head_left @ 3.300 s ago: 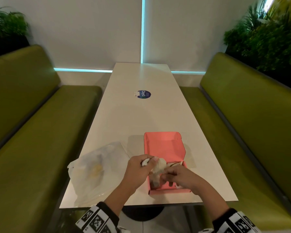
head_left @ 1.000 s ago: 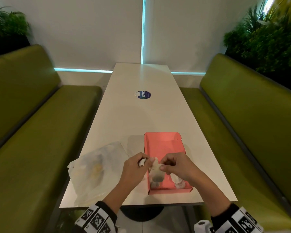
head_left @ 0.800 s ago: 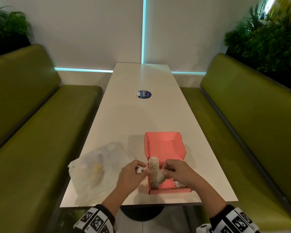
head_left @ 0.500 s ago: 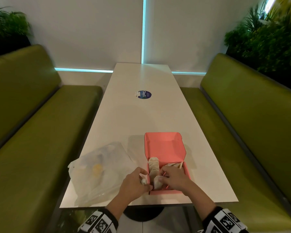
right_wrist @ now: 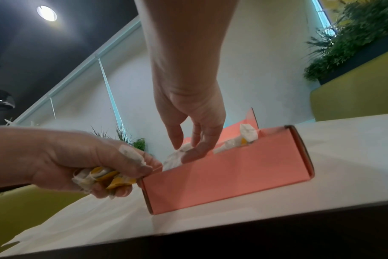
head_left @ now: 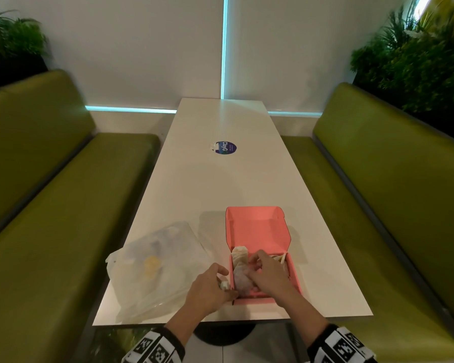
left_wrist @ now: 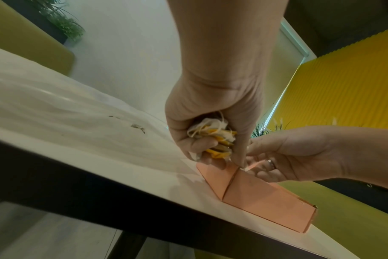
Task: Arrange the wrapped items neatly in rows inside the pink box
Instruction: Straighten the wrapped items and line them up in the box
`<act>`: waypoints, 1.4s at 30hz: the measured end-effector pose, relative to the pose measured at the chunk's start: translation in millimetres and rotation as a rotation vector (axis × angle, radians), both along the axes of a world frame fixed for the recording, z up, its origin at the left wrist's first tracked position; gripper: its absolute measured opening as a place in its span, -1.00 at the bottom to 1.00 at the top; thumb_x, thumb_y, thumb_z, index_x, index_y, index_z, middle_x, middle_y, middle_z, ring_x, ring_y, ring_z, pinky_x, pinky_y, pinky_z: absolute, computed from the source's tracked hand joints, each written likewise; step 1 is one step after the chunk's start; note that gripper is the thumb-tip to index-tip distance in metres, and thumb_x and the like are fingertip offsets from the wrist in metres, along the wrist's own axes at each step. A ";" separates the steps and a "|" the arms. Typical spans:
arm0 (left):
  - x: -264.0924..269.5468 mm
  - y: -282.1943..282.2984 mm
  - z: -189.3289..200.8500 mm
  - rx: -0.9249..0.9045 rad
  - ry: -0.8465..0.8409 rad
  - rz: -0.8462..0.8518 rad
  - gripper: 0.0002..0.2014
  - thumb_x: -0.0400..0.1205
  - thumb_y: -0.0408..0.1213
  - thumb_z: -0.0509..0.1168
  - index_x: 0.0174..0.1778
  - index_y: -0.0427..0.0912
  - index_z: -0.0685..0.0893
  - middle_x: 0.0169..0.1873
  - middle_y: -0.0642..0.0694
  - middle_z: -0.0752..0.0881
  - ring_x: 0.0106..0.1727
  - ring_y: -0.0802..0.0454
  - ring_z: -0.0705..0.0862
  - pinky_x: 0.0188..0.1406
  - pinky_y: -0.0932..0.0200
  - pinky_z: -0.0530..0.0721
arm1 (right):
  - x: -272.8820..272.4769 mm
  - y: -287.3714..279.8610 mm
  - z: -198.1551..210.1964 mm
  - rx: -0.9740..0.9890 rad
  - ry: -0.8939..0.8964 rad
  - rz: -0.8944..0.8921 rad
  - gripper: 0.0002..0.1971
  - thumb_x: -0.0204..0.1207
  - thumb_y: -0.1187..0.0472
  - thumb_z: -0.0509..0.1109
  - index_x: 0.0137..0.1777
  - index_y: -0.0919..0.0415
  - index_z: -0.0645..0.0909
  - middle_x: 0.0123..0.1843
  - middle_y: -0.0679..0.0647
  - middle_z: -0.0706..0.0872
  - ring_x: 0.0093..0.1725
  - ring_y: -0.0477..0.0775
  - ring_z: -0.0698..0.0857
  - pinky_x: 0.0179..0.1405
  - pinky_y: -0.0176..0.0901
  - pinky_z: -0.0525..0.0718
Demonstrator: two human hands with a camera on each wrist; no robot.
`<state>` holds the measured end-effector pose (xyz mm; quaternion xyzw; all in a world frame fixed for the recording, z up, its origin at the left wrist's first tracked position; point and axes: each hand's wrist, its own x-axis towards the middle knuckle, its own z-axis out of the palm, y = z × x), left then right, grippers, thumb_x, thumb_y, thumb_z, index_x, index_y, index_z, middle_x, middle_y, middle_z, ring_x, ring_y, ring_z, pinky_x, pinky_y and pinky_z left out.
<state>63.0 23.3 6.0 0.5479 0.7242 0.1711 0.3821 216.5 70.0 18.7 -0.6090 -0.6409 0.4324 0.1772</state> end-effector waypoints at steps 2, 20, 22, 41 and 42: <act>-0.2 0.1 -0.6 -0.011 0.009 -0.003 -0.47 0.41 0.01 0.51 0.22 0.03 0.45 0.04 0.01 0.63 -0.03 0.09 0.62 -0.05 0.26 0.60 | 7.2 2.1 4.6 0.067 -0.001 0.015 -0.90 0.52 0.28 0.35 -0.04 0.08 0.54 -0.12 0.00 0.67 -0.35 -0.07 0.62 -0.23 -0.16 0.70; 2.9 -2.6 -0.2 -0.023 0.084 -0.077 -0.45 0.52 0.02 0.40 0.41 0.03 0.44 0.28 0.00 0.62 0.17 0.06 0.61 0.09 0.27 0.51 | -3.4 -9.8 -10.7 -0.051 -0.338 0.496 -0.65 0.69 0.13 0.03 0.17 0.18 0.64 0.20 0.16 0.68 0.07 0.13 0.60 0.08 -0.07 0.50; 3.4 -2.2 0.9 -0.022 0.093 -0.084 -0.45 0.53 0.01 0.40 0.42 0.03 0.44 0.30 0.00 0.61 0.23 0.05 0.60 0.13 0.26 0.51 | -5.0 -8.6 -11.0 -0.040 -0.323 0.469 -0.67 0.68 0.15 0.04 0.15 0.21 0.63 0.14 0.18 0.69 -0.05 0.04 0.55 -0.03 -0.12 0.48; -5.0 0.4 4.2 0.122 0.032 0.039 -0.82 0.44 0.01 0.46 -0.17 0.05 0.65 -0.17 0.13 0.70 -0.15 0.20 0.63 -0.29 0.38 0.49 | 42.2 10.0 -16.1 0.311 -0.489 -0.442 -0.71 0.36 0.00 0.50 0.00 0.13 0.64 0.09 0.15 0.55 0.16 0.21 0.50 0.07 0.04 0.52; -4.9 1.1 5.3 0.142 0.010 0.041 -0.86 0.45 -0.04 0.46 -0.19 0.05 0.67 -0.19 0.13 0.71 -0.16 0.19 0.65 -0.27 0.37 0.53 | 42.8 11.6 -17.0 0.296 -0.500 -0.420 -0.76 0.42 0.01 0.45 0.01 0.10 0.66 0.12 0.12 0.55 0.18 0.18 0.49 0.10 0.02 0.50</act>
